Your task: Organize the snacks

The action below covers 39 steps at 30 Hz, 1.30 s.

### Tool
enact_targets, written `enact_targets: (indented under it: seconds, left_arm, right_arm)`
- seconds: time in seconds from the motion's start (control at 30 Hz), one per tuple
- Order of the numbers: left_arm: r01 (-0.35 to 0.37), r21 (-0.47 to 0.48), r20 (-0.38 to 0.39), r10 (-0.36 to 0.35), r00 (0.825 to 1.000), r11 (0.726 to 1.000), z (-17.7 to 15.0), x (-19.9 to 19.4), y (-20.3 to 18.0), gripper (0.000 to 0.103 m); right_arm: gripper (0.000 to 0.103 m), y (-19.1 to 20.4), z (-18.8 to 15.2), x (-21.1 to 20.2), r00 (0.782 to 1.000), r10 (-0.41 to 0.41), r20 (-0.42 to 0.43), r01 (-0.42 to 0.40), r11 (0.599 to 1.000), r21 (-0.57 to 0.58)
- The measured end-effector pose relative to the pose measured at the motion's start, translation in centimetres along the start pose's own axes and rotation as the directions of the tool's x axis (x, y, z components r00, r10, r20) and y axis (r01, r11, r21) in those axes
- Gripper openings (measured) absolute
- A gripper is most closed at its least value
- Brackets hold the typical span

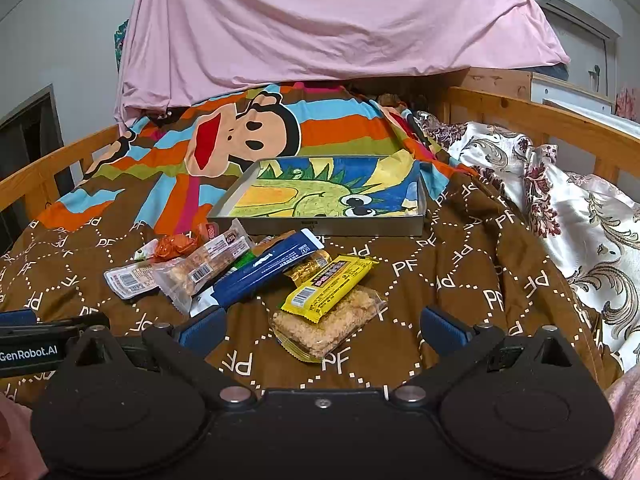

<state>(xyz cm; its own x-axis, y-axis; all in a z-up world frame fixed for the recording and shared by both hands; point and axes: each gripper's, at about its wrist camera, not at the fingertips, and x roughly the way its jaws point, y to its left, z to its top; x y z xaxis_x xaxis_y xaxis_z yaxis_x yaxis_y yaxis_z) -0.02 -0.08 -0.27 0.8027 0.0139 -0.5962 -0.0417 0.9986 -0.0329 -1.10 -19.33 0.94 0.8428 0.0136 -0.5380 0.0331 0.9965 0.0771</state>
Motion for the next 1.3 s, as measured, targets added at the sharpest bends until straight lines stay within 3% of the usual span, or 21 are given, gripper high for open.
enact_targets:
  seconds: [1.3]
  left_arm:
    - [-0.005, 0.004, -0.006, 0.005, 1.000, 1.000, -0.16, 0.14, 0.03, 0.103]
  right_arm:
    - [0.102, 0.11, -0.70, 0.37, 1.000, 0.001, -0.010, 0.000, 1.000, 0.008]
